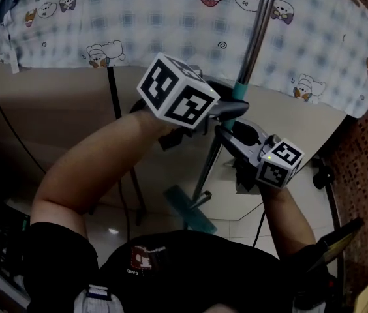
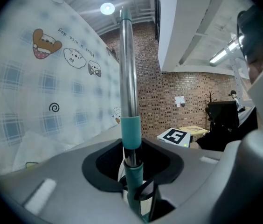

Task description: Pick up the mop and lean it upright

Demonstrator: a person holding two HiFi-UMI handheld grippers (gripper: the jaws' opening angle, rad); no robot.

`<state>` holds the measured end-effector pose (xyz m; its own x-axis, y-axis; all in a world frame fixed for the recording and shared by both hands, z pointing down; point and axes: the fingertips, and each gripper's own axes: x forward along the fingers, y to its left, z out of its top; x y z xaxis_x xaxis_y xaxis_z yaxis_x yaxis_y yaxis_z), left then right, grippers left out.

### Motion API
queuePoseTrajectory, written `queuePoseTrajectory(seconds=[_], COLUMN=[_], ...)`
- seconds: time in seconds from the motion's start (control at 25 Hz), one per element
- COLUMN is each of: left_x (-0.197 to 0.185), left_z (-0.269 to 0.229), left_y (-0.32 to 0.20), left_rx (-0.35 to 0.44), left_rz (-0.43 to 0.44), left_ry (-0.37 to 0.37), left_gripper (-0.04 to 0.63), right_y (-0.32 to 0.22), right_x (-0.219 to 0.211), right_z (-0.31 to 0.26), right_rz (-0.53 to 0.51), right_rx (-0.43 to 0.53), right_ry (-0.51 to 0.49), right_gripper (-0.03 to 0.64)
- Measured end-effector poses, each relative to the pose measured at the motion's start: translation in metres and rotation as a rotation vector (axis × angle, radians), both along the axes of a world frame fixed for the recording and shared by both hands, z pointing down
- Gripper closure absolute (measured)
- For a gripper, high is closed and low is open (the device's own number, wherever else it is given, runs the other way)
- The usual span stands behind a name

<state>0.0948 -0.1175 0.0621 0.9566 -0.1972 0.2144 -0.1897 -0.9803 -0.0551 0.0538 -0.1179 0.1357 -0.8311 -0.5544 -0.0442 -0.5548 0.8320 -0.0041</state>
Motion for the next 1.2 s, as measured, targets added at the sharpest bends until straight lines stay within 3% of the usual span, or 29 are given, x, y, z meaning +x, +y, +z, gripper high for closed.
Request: queuePoseTrajectory(seconds=[0.2,0.32,0.52,0.6,0.72,0.84,1.04,1.2], left_x=[-0.006,-0.017,-0.055,-0.068,-0.082,-0.088,-0.105,-0.108], left_z=[0.038,0.067,0.141,0.175,0.229,0.289,0.373,0.423], left_y=[0.000,-0.011,-0.022,-0.017,-0.013,-0.014,0.006,0.013], left_rx=[-0.057,-0.078,0.027,0.027,-0.042,-0.095,-0.279,-0.338], left_rz=[0.066,0.047,-0.069,-0.086,-0.101,-0.116,-0.138,-0.125], left_ry=[0.015,0.051,0.083,0.097,0.140,0.129,0.144,0.109], left_gripper=[0.465,0.463,0.463,0.463,0.463,0.465,0.465,0.464], right_y=[-0.010,-0.019,-0.023,-0.020,-0.020,-0.030,-0.014,-0.016], right_x=[0.010,0.016,0.018,0.020,0.020,0.027,0.024,0.019], right_z=[0.046,0.081,0.172,0.218,0.281,0.346,0.441,0.496], right_rz=[0.029,0.041,0.061,0.078,0.088,0.102,0.131,0.129], right_rx=[-0.058,-0.082,-0.159,-0.217,-0.278,-0.327,-0.463,-0.509], right_ry=[0.020,0.057,0.091,0.092,0.121,0.148,0.169,0.185], right_gripper=[0.474,0.474,0.474,0.474,0.474,0.474,0.474,0.474])
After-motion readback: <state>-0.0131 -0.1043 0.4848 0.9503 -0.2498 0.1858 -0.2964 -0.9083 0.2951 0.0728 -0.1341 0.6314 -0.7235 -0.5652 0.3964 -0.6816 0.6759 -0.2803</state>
